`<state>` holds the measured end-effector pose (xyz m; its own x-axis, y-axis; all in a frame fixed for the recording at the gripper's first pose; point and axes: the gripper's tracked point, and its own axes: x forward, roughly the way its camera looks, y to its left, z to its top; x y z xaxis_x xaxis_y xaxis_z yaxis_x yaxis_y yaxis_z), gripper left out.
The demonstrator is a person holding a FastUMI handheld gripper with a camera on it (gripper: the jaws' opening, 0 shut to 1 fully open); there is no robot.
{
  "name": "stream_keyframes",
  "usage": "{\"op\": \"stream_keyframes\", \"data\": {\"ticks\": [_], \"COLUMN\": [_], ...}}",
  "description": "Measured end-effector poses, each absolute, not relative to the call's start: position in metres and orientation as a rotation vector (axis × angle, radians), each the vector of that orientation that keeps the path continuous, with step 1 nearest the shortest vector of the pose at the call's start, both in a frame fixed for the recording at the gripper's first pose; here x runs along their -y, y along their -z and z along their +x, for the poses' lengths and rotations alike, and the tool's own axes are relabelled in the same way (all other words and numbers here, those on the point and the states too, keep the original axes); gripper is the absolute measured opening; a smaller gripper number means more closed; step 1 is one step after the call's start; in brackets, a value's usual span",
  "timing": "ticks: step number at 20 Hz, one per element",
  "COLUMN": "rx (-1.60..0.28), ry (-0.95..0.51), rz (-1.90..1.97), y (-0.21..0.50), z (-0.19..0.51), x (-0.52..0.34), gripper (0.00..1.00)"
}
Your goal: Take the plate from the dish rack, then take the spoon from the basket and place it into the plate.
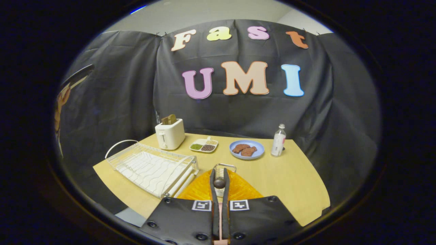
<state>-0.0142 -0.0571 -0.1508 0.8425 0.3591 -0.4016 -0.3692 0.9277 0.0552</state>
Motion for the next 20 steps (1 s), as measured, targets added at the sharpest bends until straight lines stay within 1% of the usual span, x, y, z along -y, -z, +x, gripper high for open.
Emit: {"op": "stream_keyframes", "data": {"ticks": [3,11,20], "rx": [-0.422,-0.481,-0.557], "ry": [-0.386,-0.38,-0.439], "rz": [-0.006,0.037,0.065], "y": [0.152,0.183,0.226], "z": [-0.027,-0.056,-0.071], "x": [0.066,0.094,0.096], "gripper": [0.05,0.06,0.06]}}
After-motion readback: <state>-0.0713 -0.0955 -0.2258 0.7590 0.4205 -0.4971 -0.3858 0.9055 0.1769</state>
